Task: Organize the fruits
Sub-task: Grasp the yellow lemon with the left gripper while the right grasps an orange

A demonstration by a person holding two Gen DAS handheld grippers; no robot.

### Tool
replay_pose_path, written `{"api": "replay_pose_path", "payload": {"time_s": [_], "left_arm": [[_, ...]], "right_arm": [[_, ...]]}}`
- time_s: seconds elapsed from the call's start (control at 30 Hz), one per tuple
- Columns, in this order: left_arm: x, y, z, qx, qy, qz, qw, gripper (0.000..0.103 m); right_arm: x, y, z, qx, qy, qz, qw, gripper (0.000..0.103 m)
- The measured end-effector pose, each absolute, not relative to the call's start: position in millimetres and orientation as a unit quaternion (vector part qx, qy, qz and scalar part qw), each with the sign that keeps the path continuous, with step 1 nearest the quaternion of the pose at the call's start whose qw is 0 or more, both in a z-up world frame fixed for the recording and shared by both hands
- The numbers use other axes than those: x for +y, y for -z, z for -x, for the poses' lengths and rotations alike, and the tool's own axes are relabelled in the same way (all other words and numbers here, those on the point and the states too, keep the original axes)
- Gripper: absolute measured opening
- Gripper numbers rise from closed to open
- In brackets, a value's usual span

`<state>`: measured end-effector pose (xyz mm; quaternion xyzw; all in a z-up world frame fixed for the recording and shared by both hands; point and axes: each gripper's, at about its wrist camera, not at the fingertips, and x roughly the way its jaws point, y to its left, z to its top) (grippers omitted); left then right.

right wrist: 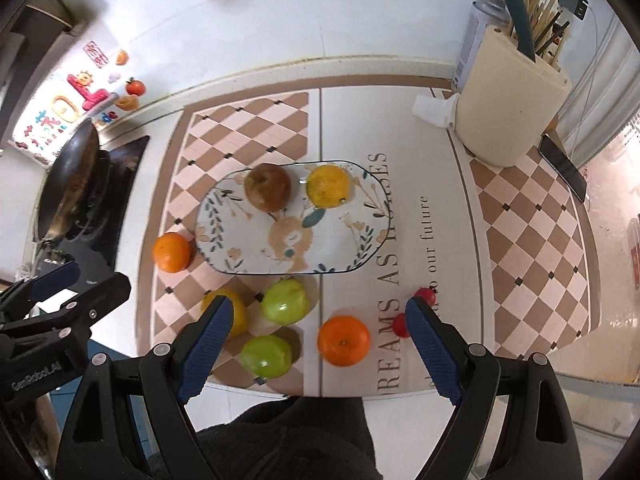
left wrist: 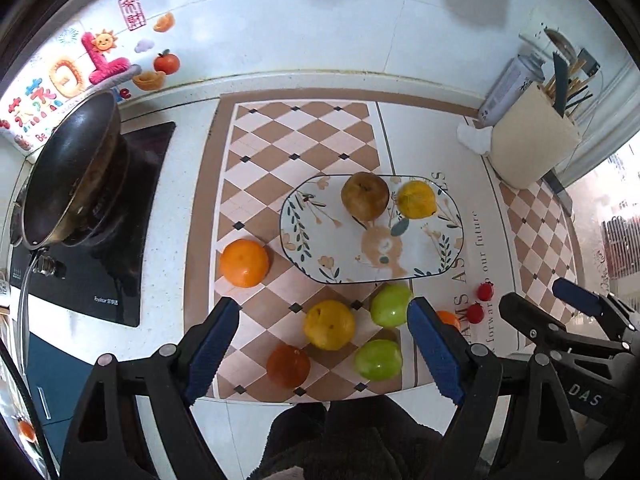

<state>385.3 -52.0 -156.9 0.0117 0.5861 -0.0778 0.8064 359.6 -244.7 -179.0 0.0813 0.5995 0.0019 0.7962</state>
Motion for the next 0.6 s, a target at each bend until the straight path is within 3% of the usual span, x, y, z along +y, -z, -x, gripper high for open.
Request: {"api": "replay_pose_path", "payload": {"time_s": [0.23,0.3,0.37,0.6], "left_arm": [[-37.2,152.9,-381.5,0.583,0.074,-0.005,0.809,0.086],[-38.5,164.9,-384.8,0.595,0.072,-0.02,0.8,0.088],[-39.9,185.5,-389.5,0.614,0.068,-0.036,0.786,0.099],[-52.1,262.1,-403.4,0.679,0.074,-0.056,0.728,0.099]], "right_arm": [[-242.5,174.4,-348.8,0.6,-0.008,-0.101,0.794,0.09],[-246.1,189.8,-350.9,0.614,-0.003,-0.108,0.782,0.09],[-250.9,210.1,-354.1,0.629,0.004,-0.115,0.769,0.09],[-270.3,301.2,-354.8,0.69,0.022,-0.145,0.708,0.09]]}}
